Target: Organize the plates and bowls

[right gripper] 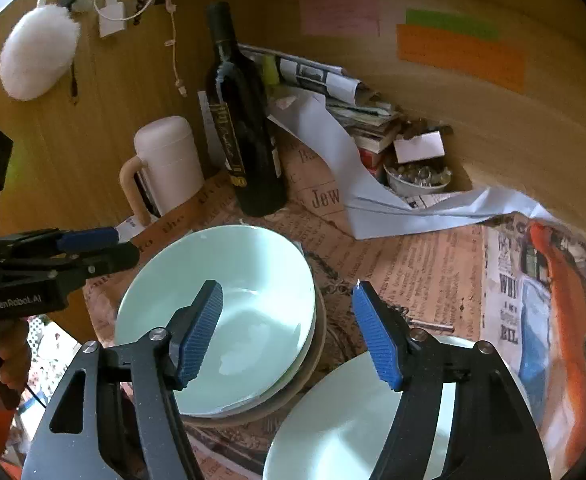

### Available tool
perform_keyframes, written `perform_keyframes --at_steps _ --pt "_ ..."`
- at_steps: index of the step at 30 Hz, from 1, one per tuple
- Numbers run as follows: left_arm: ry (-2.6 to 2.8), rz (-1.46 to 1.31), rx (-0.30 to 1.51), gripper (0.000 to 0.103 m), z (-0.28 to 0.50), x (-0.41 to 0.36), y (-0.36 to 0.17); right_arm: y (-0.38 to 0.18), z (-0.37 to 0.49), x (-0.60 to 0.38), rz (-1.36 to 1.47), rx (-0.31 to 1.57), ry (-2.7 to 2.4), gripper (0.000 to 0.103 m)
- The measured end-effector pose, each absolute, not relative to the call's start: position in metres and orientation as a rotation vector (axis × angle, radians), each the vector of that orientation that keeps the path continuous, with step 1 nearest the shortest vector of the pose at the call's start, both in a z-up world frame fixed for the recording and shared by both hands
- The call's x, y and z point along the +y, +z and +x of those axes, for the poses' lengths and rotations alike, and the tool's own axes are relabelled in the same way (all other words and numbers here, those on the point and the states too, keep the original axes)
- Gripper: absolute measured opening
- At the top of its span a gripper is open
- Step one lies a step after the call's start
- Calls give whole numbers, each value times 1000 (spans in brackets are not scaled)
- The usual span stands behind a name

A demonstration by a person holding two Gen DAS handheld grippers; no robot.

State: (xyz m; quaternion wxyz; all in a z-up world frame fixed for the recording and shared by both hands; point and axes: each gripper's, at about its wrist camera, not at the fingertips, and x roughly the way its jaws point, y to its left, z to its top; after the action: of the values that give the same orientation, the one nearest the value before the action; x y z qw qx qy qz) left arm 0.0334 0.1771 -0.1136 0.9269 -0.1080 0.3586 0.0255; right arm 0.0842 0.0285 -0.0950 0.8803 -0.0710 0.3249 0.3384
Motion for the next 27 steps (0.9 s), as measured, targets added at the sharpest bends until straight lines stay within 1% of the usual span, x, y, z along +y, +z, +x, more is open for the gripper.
perform_keyframes --at_steps 8,16,18,19,21,22,24,27 --pt "1 -280 858 56 42 178 -146 -116 95 16 -109 792 679 64" --pt "-42 -313 897 56 48 175 -156 -127 94 19 -56 867 705 64" --pt "-54 -311 903 56 51 172 -158 -129 96 21 -52 886 708 57" --pt "-63 -310 909 55 52 171 -159 -130 97 22 -47 896 712 57" --pt "-77 -315 911 53 54 170 -161 -130 98 24 -50 896 708 52" --pt "-84 -314 913 48 55 170 -161 -131 99 25 -53 904 715 50" --pt "-86 -307 915 47 57 168 -161 -132 100 28 -55 918 723 43" --pt "-88 -308 913 46 56 169 -162 -135 102 33 -79 932 717 41"
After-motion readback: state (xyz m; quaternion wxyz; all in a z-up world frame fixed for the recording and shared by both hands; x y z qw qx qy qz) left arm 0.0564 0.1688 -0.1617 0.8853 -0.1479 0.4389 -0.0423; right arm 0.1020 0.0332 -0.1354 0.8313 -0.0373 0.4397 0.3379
